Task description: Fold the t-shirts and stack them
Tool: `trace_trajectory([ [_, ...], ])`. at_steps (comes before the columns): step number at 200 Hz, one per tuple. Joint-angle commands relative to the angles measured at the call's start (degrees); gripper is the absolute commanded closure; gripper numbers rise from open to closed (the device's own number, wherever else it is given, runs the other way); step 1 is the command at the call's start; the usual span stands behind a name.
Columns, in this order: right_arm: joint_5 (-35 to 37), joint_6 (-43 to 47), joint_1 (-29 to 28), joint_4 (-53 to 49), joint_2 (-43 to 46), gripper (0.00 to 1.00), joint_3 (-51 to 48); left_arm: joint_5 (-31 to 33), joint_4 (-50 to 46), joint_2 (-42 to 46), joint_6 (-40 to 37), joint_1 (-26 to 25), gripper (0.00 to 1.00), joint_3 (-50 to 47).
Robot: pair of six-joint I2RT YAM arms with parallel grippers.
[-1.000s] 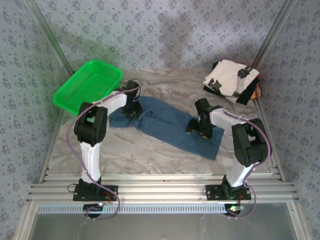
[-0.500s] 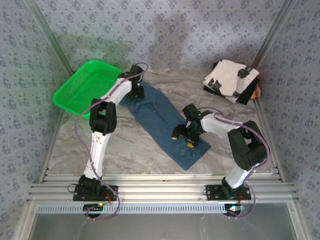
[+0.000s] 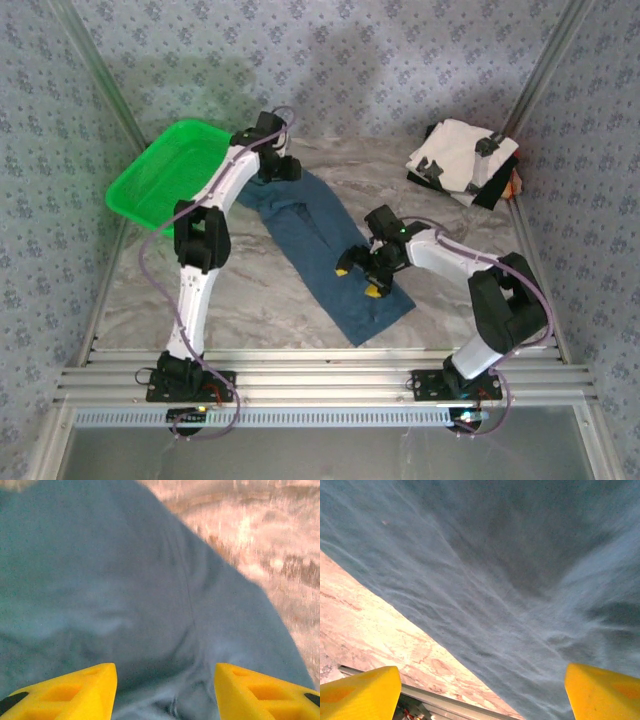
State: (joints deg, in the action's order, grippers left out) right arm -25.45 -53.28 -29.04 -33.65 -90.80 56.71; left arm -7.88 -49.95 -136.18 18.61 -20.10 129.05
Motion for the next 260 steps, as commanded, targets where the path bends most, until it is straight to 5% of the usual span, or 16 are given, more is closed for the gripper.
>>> trace_trajectory([
  [1,4.5,8.6,3.6,-6.9,-0.3,0.13,4.9,-1.3,4.2,4.8,6.3,0.8,0.46,-9.2],
  [67,1.7,16.7,9.0,-4.5,-6.7,0.14,8.7,-0.6,17.7,5.2,12.7,0.7,0.47,-15.5],
  [129,-0.1,21.1,11.2,-4.3,-8.3,0.15,5.5,-3.8,17.8,0.6,14.7,-2.5,0.49,-10.7],
  [197,-0.5,22.8,13.3,-4.8,-11.1,0.15,4.8,-1.4,24.5,9.7,19.2,-3.6,0.49,-33.9],
  [260,0.2,20.5,12.5,-4.2,-11.5,0.16,0.5,4.9,22.6,11.1,19.6,-2.3,0.47,-37.2],
])
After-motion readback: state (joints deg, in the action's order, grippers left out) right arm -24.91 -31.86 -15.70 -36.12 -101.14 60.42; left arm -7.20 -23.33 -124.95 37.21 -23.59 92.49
